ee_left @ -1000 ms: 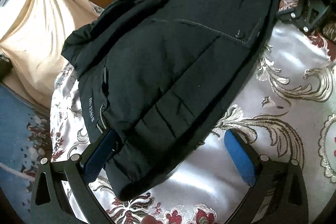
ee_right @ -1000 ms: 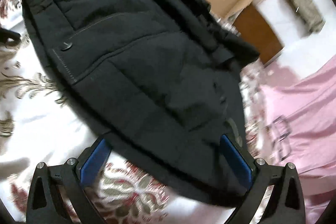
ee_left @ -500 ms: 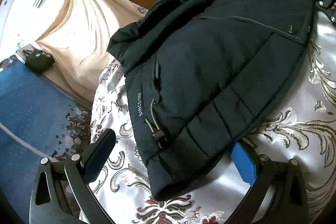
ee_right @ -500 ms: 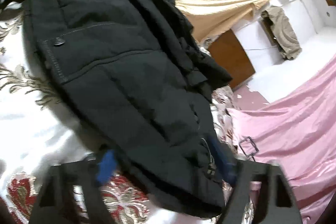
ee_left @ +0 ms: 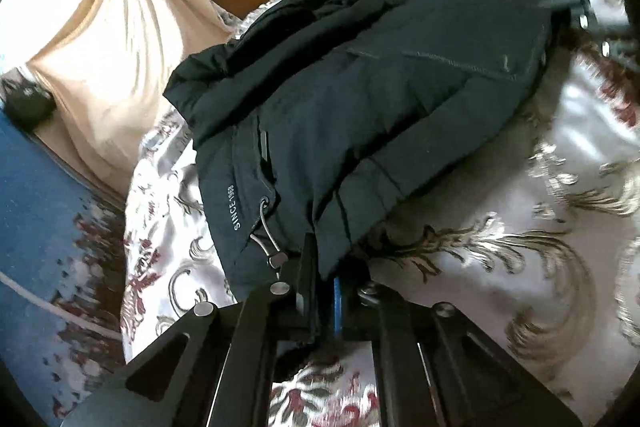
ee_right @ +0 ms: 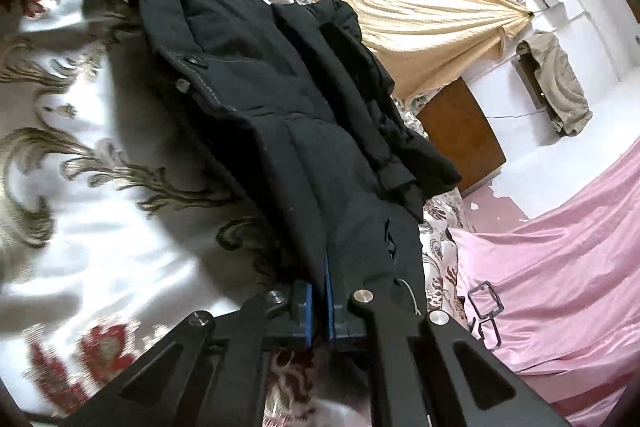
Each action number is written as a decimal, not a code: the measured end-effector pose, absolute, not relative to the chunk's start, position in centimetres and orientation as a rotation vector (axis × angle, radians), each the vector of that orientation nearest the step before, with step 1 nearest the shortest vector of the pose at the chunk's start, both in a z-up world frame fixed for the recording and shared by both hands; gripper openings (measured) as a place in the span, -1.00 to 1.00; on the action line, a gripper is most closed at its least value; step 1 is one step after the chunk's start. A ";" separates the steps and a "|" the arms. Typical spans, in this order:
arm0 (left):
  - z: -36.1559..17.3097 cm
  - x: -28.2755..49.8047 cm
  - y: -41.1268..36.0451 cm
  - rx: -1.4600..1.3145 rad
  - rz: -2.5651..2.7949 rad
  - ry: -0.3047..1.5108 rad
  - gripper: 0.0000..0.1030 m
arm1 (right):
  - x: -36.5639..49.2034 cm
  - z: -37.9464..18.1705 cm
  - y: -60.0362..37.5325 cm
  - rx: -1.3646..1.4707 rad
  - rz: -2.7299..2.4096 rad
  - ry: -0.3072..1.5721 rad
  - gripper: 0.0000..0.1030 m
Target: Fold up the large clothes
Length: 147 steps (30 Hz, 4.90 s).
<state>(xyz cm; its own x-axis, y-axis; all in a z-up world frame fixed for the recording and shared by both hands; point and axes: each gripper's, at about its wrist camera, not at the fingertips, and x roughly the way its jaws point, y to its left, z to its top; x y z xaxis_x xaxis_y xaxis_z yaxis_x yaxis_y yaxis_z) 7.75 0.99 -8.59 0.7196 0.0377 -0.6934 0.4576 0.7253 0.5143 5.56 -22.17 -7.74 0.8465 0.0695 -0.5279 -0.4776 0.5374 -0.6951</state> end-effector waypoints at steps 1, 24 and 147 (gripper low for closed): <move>-8.0 7.4 1.2 0.728 -0.271 0.750 -0.93 | 5.1 -7.6 -22.1 -0.961 0.347 0.477 -0.90; 6.9 8.0 2.3 0.433 -0.466 0.691 -0.94 | 6.9 7.0 -25.4 -0.564 0.413 0.585 -0.91; -0.9 40.3 14.7 -0.241 -0.270 0.804 0.98 | 38.1 0.7 -35.0 0.054 0.288 0.614 1.00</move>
